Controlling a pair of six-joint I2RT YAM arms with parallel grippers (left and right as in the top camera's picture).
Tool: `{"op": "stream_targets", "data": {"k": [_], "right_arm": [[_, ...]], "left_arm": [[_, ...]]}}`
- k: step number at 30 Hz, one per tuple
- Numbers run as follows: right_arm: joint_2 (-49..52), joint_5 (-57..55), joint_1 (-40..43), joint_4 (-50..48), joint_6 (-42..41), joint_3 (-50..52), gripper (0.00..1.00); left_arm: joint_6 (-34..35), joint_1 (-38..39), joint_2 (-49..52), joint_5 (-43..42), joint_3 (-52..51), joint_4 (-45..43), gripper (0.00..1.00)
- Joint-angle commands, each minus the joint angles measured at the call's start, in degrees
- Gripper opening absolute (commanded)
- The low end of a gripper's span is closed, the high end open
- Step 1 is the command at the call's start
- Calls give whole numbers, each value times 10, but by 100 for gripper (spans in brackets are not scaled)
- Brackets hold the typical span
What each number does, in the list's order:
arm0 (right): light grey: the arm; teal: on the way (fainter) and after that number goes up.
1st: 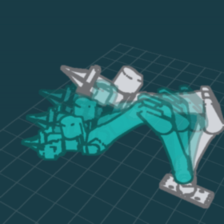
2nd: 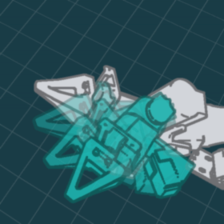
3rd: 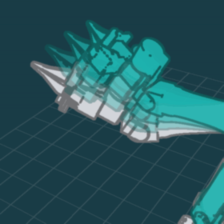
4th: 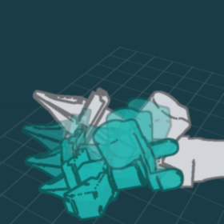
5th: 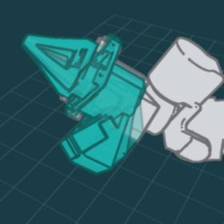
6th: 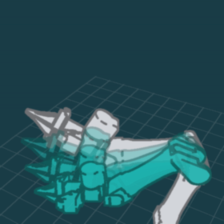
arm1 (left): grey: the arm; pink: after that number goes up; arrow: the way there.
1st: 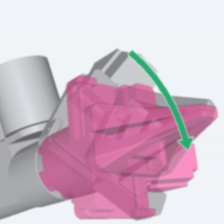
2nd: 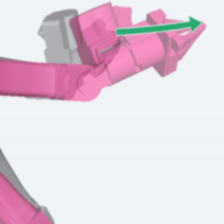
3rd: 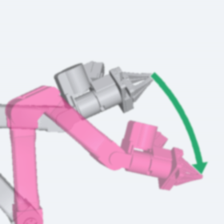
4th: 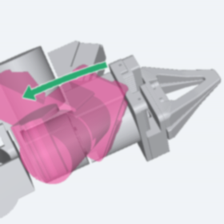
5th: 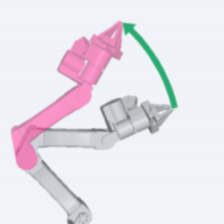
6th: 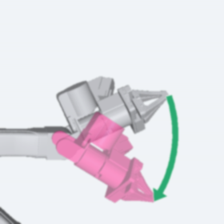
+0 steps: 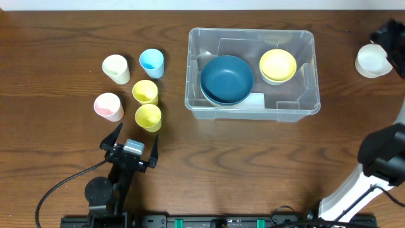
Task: Pack container
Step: 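Release, withdraw right gripper, and grasp the white bowl's rim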
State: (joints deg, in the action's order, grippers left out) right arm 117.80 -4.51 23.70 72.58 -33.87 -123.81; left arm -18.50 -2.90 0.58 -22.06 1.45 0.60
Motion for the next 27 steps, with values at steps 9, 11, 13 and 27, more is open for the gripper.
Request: {"op": "stream_targets", "data": {"k": [9, 11, 13, 27], "right_arm": [[101, -14, 87, -43, -25, 14, 93], [115, -13, 94, -56, -25, 14, 93], [127, -11, 97, -72, -22, 14, 93], [216, 44, 97, -149, 1, 14, 93]], "left_arm": [[-9, -3, -3, -3, -12, 18, 98], [-9, -3, -3, -3, -12, 18, 98], [-9, -3, -3, -3, -12, 18, 98], [-9, -3, -3, -3, -12, 18, 98]]}}
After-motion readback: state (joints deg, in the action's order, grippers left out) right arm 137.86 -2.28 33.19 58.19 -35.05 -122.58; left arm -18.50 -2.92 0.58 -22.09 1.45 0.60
